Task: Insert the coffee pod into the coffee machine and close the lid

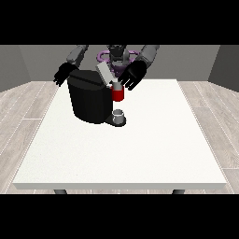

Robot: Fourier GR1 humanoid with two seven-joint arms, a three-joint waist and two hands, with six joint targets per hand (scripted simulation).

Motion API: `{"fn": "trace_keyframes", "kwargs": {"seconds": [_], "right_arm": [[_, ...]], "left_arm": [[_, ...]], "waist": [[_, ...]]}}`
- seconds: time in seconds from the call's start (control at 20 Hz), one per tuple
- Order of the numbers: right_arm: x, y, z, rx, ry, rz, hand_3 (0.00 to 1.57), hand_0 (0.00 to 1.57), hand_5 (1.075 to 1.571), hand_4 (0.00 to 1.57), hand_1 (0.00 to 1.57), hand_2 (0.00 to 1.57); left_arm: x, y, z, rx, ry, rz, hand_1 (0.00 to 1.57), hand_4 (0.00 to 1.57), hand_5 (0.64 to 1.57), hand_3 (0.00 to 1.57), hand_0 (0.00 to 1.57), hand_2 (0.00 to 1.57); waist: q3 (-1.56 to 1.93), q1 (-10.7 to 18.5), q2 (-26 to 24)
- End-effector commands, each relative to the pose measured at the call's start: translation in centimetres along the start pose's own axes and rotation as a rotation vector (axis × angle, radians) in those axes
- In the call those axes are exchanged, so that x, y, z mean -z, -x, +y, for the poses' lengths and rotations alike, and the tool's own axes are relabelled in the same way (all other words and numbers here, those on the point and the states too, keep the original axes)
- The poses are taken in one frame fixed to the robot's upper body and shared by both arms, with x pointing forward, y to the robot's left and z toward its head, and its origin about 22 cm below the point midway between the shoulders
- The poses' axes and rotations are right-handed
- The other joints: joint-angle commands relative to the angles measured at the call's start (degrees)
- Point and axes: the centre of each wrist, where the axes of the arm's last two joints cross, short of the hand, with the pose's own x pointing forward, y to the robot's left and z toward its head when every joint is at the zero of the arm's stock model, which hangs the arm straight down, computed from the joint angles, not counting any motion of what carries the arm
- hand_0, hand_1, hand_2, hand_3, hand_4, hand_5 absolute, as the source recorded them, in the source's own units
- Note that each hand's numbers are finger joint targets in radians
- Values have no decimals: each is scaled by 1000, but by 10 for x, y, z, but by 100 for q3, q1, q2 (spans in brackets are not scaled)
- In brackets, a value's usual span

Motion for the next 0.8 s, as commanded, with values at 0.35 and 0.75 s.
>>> {"fn": "trace_keyframes", "kwargs": {"seconds": [0.35,0.75], "right_arm": [[-1,-13,-3,3,-40,12,0,0,1571,366,0,0],[-8,12,5,5,45,16,0,0,1571,431,0,0]], "left_arm": [[-4,16,4,-8,9,53,1161,457,1571,1058,1161,1195],[-2,4,-26,36,78,-4,1066,380,1571,945,1066,1116]], "waist": [[-6,-201,-5],[-4,213,-145]]}}
